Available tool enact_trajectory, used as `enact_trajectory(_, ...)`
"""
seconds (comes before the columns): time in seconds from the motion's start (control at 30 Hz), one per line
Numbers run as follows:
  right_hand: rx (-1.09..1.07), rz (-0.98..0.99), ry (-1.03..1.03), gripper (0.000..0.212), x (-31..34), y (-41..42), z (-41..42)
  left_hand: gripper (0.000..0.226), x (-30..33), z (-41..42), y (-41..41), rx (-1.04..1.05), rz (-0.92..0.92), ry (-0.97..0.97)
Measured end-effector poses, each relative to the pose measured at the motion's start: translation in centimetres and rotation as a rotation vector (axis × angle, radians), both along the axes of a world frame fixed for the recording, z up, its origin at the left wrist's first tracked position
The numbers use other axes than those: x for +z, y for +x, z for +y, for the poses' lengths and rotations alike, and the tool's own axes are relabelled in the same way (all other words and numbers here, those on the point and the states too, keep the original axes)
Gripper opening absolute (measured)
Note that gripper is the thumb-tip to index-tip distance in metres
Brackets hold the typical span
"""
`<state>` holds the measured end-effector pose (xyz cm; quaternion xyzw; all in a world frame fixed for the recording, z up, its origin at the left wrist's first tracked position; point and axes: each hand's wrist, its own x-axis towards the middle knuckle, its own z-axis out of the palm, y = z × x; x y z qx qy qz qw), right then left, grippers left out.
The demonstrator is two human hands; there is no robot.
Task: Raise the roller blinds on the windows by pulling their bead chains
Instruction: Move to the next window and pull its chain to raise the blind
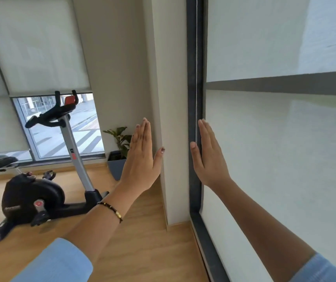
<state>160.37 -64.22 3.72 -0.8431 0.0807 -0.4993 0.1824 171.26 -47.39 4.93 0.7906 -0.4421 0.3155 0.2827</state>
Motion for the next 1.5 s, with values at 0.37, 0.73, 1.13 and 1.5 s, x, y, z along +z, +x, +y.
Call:
enact_trajectory(0.37,-0.012,0.006,0.071,0.059,-2.6,22.3,-11.8,0.074,-2.5,-11.6,23.1,-0.126,0.047,0.004)
enact_trajectory(0.73,-0.250,-0.003,0.247,0.056,-4.1,39.8,-26.0,0.068,-1.4,-26.6,44.9,-0.353,0.092,0.064)
enact_trajectory(1.13,-0.460,-0.014,0.603,0.025,-9.3,53.5,-47.2,0.060,-4.3,-45.0,60.7,-0.685,0.239,0.210)
enact_trajectory(1.5,-0.529,0.101,0.869,0.023,-12.8,63.1,-57.8,0.051,-2.5,-55.2,68.9,-0.947,0.460,0.210)
